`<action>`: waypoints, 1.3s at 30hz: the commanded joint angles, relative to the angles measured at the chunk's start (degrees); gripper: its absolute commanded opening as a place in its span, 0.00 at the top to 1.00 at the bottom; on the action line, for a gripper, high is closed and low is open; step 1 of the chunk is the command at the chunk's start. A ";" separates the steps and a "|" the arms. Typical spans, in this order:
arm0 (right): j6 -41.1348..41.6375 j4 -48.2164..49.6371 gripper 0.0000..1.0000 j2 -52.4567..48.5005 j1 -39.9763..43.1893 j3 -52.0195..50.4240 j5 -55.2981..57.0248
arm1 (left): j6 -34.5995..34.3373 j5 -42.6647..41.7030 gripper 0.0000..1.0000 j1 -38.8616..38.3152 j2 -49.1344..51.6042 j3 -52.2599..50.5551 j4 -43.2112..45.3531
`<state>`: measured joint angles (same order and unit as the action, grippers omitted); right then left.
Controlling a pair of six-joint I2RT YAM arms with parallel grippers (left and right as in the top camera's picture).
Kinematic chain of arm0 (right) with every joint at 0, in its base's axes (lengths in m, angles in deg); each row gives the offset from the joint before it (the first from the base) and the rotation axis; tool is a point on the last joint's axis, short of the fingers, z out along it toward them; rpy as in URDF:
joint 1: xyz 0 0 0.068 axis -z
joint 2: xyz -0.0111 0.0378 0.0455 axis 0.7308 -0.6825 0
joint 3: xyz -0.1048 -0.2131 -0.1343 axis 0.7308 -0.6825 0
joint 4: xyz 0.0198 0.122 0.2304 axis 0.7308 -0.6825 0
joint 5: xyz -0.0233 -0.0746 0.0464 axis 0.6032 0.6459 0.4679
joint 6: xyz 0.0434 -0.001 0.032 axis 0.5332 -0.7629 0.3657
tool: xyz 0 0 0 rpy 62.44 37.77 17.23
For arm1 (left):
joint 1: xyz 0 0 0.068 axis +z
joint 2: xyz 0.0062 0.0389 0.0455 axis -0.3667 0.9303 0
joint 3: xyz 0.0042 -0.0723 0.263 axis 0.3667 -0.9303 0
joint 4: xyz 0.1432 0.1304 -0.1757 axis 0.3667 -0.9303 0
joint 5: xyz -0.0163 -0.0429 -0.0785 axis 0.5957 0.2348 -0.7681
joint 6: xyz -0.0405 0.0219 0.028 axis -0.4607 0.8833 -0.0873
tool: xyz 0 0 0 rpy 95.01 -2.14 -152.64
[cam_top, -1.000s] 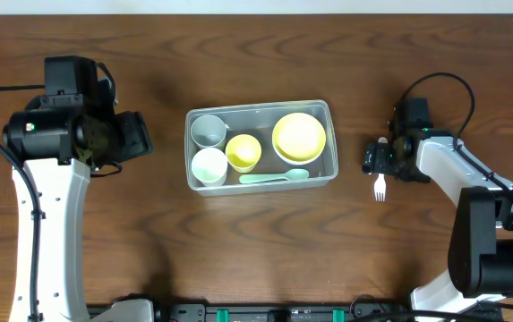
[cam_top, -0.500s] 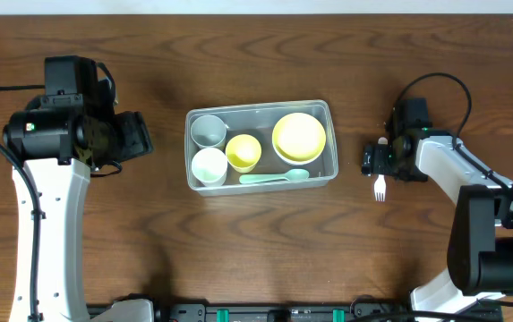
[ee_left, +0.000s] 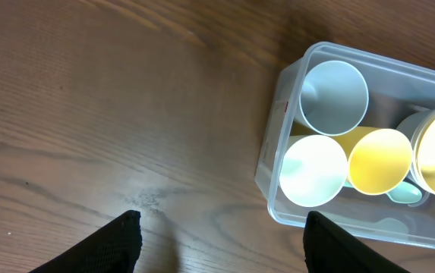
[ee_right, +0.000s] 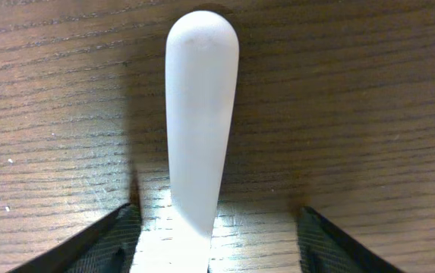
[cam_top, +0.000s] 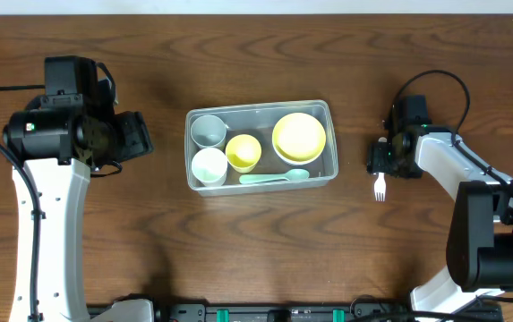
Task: Pack container
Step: 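Move right gripper to the white fork and grasp its handle, then carry white fork with right gripper into container and release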
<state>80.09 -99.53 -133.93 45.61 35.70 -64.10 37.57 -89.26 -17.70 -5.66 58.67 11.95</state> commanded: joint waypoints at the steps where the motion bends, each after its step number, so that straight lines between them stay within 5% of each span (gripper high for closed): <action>1: -0.07 -0.96 0.41 -3.72 0.15 -1.97 -0.87 | -0.31 0.87 0.31 0.24 0.00 -0.28 -0.20; 16: -0.07 -1.57 0.84 -3.72 0.15 -1.97 -0.87 | -0.33 0.87 0.31 0.24 0.00 -0.28 -0.22; 31: -0.07 -1.36 0.99 -3.72 0.15 -1.97 -0.85 | -0.33 0.87 0.31 0.24 0.00 -0.28 -0.22; 39: 0.37 -2.40 0.97 0.50 0.15 -0.02 -0.85 | -0.33 0.87 0.31 0.24 0.00 -0.28 -0.39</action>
<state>79.85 -100.67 -133.73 45.61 36.01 -64.06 37.57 -89.26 -17.70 -5.66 58.67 11.80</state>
